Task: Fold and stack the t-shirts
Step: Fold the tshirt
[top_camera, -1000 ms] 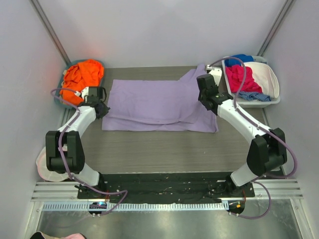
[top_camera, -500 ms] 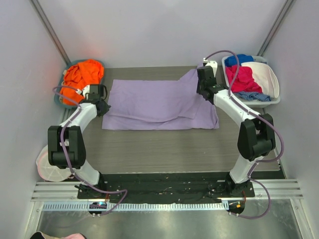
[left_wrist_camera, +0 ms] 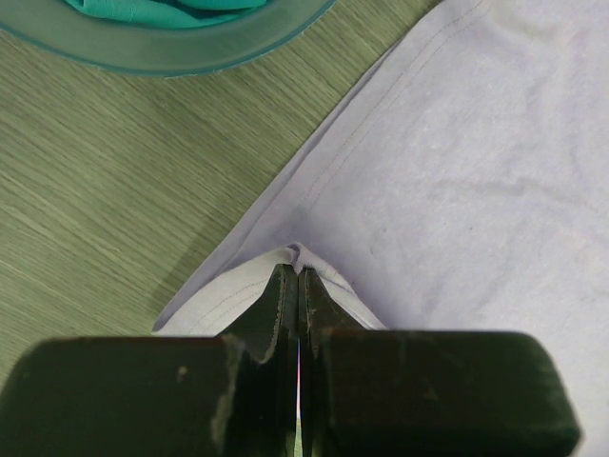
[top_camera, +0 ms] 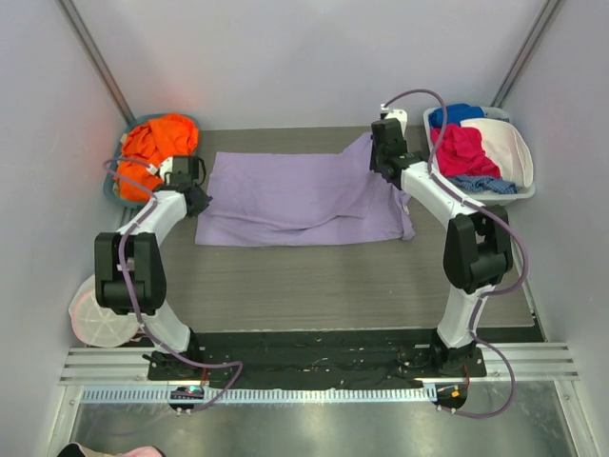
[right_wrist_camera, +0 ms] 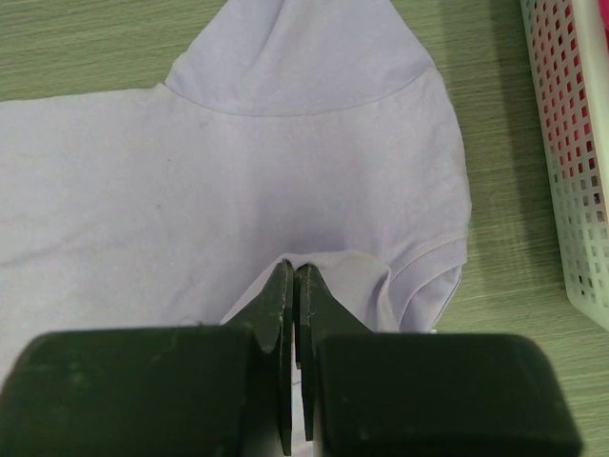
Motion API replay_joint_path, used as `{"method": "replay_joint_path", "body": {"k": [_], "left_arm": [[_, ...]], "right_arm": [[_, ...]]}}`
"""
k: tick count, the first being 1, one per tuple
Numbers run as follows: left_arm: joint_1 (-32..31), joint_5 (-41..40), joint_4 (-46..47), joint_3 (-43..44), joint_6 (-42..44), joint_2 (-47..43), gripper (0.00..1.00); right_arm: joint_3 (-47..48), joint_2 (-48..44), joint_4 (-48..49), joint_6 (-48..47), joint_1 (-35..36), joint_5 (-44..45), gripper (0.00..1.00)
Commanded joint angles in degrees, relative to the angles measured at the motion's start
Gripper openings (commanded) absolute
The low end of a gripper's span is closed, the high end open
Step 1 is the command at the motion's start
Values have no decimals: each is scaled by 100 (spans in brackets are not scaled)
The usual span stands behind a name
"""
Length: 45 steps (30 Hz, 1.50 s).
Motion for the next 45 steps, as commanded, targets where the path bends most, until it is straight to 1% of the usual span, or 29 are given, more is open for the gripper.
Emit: {"method": "replay_joint_path", "body": {"k": [1,7,15,24,35,37,38,39,40,41,42,43,44,45], "left_arm": [[33,-128,193,217,66,87,0],[33,-189,202,190,83,131,0],[33,-260,219,243,127,307,0],[33,-286,228,392,154,518,0],[33,-313,211,480,198,588,0],[33,-304,193,515,198,606,0],[33,-295,184,533,215,606,2],[33,-295,158,550,224,606,4],[33,-304,132,611,233,597,7],[33,-330,97,638,242,571,17],[33,-348,35,682,268,536,28],[33,-374,17,691,285,431,41],[33,-400,0,691,294,352,63],[33,-453,-26,691,303,281,74]], "right_arm": [[287,90,254,-115,-55,-36,1],[357,239,271,-132,-108,-9,1],[445,486,271,-132,-231,280,1],[401,565,280,-132,-336,623,1],[436,653,254,-106,-407,632,1],[419,635,236,-80,-415,650,9],[419,627,236,-62,-424,659,17],[419,592,227,-53,-433,720,40],[419,557,227,-36,-442,755,49],[410,504,227,-27,-459,816,58],[401,443,236,-10,-477,904,74],[358,285,236,8,-486,940,82],[340,205,236,-1,-503,949,88],[322,100,236,8,-530,940,89]]}}
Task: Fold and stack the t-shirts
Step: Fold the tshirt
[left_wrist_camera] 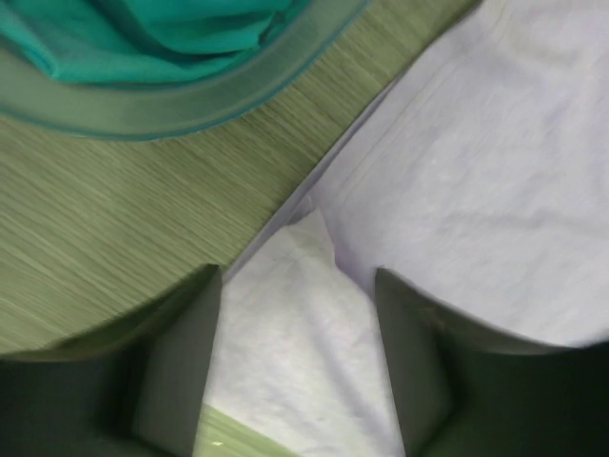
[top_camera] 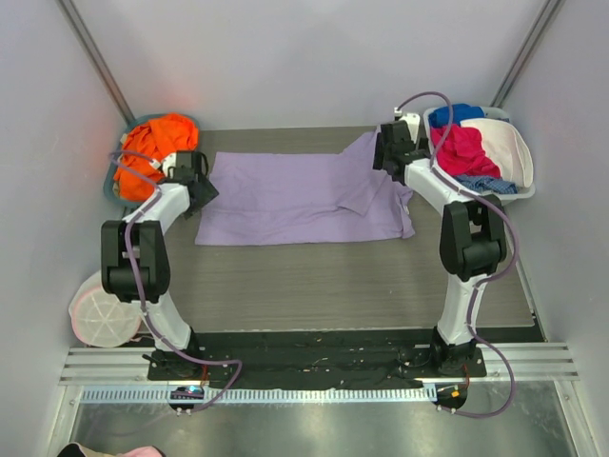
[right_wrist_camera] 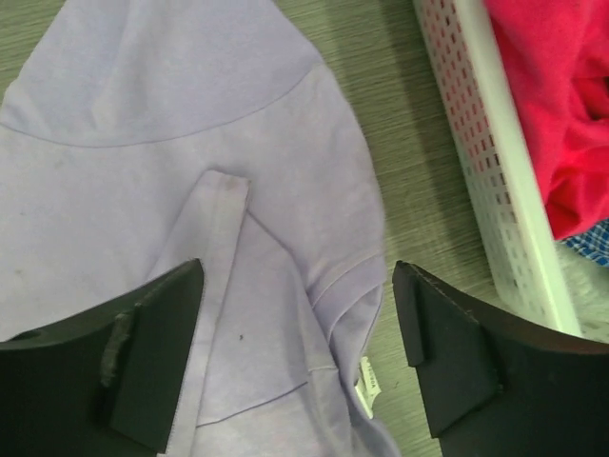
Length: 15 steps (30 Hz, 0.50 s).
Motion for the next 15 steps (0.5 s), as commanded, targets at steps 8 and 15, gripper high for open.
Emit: {"method": "replay_joint_path", "body": {"k": [8,15], "left_arm": [[24,-92,-20,-428,39,-1472,100],[24,110,392,-2072,-234,-2221,100]], "right_arm": [[-778,-1728,-540,412,-104,-150,91],[-2658,-2933,-603,921,-95,-476,89]]}}
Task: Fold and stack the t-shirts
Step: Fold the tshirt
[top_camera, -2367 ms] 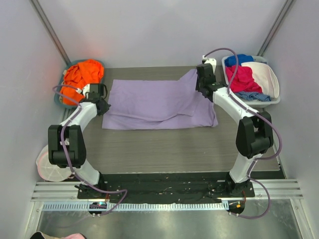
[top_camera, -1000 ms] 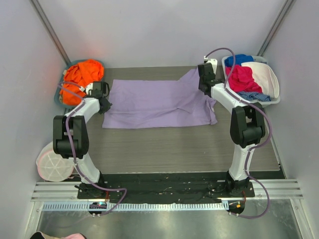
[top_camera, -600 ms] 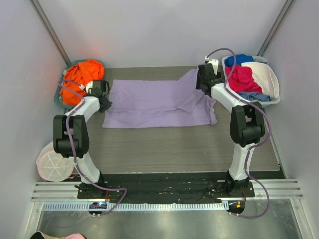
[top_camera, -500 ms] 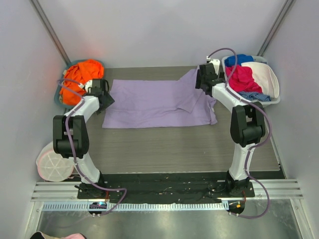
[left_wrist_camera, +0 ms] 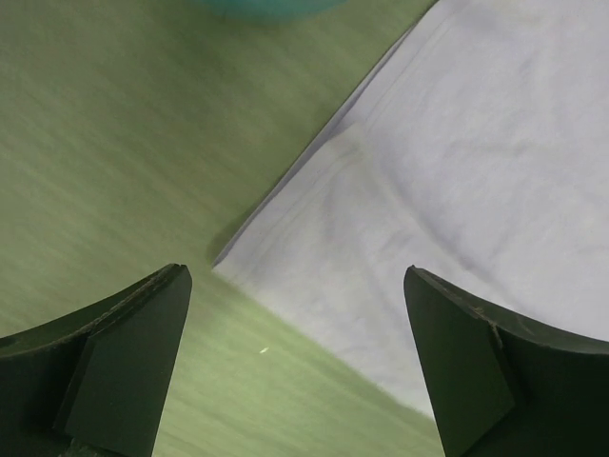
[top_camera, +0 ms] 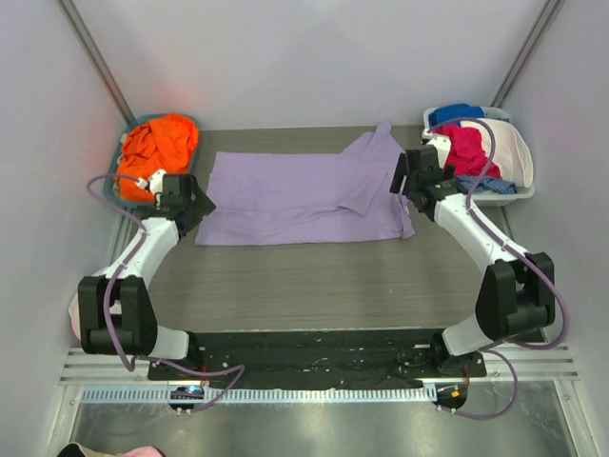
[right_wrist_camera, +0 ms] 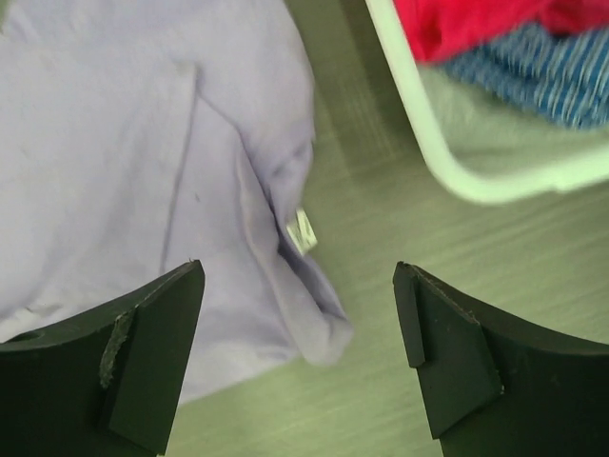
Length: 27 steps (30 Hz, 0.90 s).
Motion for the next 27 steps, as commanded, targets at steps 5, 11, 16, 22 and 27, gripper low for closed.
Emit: {"method": "replay_joint_path", "body": {"k": [5,11,16,22,27], "left_arm": [[7,170,468,-1082,-225,-136,100],[-55,126,556,-1074,-260,136,100],[-46,82,609,-1056,-269,295,92],[-55,73,653,-1047,-269,418,61],[-55,38,688,-1039,-278,506,47]], "right_arm": [[-1148,-767,-264,551,-5,-409,88],[-1518,-996,-247,701,4,-594,88],[-1650,-1066,-256,683,-5,-716,86],[-1869,-979,-221,709,-5,-708,79],[-1949,-759,-80,709,-5,-638,76]]}}
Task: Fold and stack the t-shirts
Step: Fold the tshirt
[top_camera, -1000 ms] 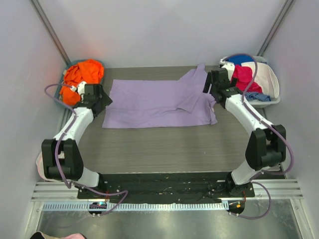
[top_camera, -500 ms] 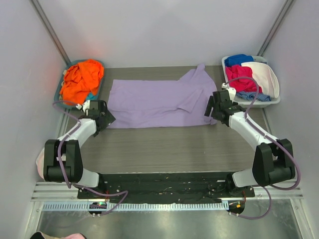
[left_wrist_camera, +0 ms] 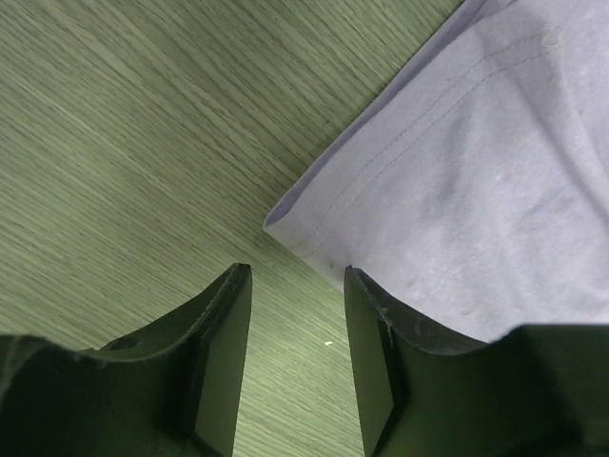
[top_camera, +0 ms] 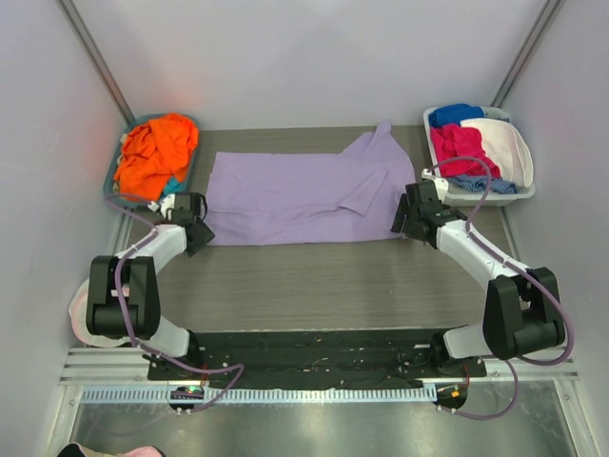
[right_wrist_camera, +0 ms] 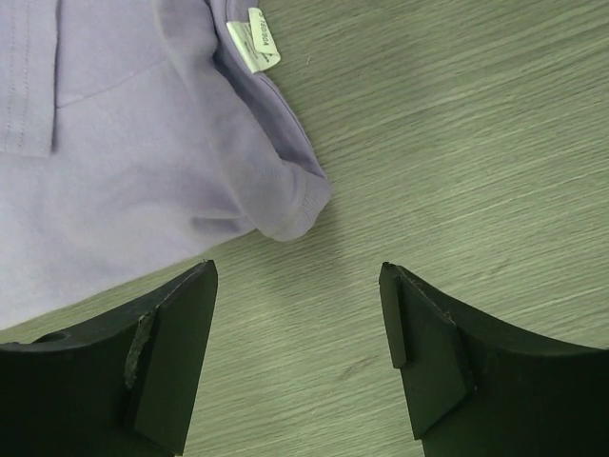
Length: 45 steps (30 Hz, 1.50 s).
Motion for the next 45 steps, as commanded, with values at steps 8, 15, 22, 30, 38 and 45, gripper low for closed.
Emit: {"method": "replay_joint_path", "body": {"k": [8,15,22,30,38,45], "left_arm": [[-26,-192,281,179,-7,190,36],[-17,-280,273,267,2,286,23],[-26,-368,264,320,-16,401,7],[-26,-324,167,259,-16,217,42],[-26,-412,106,311,-33,75,77],[-17,-420,193,329,-51,163,72]], "right_arm": [[-12,260,362,65,4,42,75],[-3,322,397,29,-5,42,75],[-12,357,389,-14,-5,51,74],[-38,366,415,-6,3,16,74],[-91,384,450,-14,4,-2,74],[-74,392,450,-32,-5,24,74]]}}
